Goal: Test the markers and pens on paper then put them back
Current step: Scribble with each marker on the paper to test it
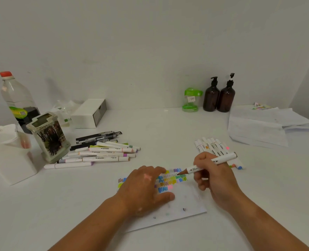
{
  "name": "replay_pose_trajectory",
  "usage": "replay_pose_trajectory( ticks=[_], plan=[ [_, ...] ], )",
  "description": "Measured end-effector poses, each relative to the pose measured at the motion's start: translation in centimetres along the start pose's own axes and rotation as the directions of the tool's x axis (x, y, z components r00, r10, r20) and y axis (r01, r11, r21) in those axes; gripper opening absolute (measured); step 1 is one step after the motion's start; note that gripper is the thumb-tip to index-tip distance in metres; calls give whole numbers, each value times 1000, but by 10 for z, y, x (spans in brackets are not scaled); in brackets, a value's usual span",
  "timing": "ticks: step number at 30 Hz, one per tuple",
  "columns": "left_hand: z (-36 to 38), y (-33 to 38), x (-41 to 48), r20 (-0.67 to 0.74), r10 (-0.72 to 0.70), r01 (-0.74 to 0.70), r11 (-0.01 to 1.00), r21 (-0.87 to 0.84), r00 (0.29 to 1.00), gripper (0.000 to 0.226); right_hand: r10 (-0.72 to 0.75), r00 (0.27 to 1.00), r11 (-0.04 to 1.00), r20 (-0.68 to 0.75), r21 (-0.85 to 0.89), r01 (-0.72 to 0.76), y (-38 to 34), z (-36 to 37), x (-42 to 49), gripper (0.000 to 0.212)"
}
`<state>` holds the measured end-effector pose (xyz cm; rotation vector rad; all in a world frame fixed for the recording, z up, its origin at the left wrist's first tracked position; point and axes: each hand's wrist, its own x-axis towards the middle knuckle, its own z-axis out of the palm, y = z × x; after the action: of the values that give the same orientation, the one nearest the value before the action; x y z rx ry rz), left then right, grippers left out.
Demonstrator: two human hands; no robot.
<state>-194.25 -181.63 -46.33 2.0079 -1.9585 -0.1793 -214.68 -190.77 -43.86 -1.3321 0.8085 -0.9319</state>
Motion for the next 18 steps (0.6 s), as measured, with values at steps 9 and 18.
replay_pose_trajectory(
  ticks=[9, 18],
  plan=[
    [10, -15, 0, 38, -19, 15, 994, 106, 999, 80, 91, 992, 901, 86, -431, -45, 21, 13, -1, 14],
    [15, -18, -2, 30, -38, 34, 992, 125, 999, 81, 16, 996, 833, 91, -553, 37, 28, 15, 1, 9]
  ],
)
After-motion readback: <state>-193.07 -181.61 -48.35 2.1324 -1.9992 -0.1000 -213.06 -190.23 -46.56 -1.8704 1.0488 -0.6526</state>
